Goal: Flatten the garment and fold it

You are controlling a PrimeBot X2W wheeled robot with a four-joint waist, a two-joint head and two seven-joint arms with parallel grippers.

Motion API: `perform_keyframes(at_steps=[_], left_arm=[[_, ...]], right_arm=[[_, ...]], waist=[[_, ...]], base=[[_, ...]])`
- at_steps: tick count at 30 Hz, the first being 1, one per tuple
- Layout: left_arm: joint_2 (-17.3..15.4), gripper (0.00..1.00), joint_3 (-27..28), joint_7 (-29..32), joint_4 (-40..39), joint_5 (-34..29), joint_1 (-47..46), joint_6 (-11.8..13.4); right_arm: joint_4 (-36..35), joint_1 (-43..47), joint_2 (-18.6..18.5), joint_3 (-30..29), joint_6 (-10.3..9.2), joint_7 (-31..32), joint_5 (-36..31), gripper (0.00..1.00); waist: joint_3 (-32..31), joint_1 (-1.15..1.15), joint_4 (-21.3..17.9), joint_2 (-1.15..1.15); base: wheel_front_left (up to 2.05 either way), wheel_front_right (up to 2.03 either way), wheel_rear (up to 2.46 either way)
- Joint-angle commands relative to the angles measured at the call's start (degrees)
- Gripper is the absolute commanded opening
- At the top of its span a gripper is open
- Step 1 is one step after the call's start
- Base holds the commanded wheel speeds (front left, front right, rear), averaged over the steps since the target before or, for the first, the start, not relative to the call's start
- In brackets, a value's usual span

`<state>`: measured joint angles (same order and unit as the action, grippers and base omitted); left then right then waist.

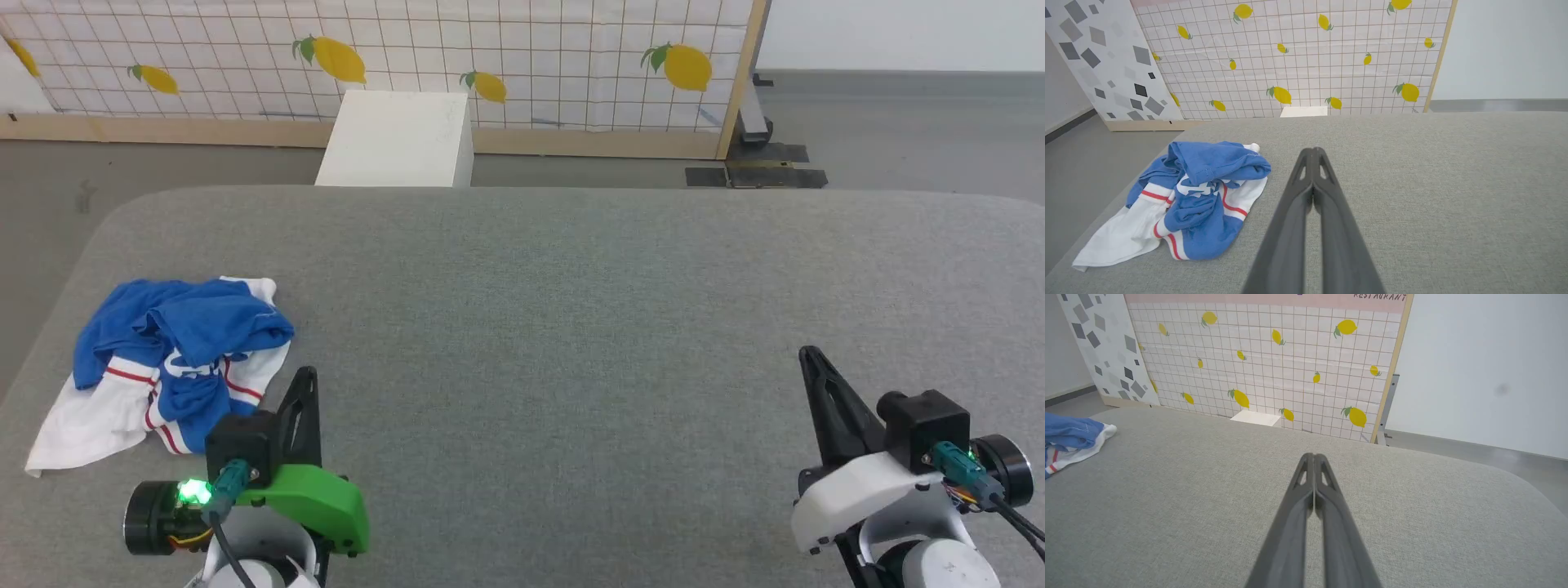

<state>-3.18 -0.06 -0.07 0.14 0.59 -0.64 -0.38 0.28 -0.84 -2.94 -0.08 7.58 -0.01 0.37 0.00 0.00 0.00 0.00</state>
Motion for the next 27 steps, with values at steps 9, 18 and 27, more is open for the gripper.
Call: perform_keyframes(at_steps=[9,18,27], left_arm=[[0.3,0.0,0.06,0.07,-0.14,-0.59,0.64,0.38],[0.3,0.0,0.06,0.07,-0.14,-0.59,0.64,0.38],[-0.01,1.0,-0.08,-0.11,0.05,0.15,0.01,0.0]], right_arm=[[-0.28,0.84,0.06,0.08,-0.09,0.01,-0.37,0.0],[-0.28,0.84,0.06,0.08,-0.09,0.01,-0.37,0.0],[0.11,0.06,0.0,-0.04,0.0,-0.1,0.18,1.0]], waist=[[0.0,0.0,0.0,0.0],[0.0,0.0,0.0,0.0],[0.0,0.0,0.0,0.0]], base=[[0.0,0.0,0.0],[0.0,0.0,0.0],[0.0,0.0,0.0]])
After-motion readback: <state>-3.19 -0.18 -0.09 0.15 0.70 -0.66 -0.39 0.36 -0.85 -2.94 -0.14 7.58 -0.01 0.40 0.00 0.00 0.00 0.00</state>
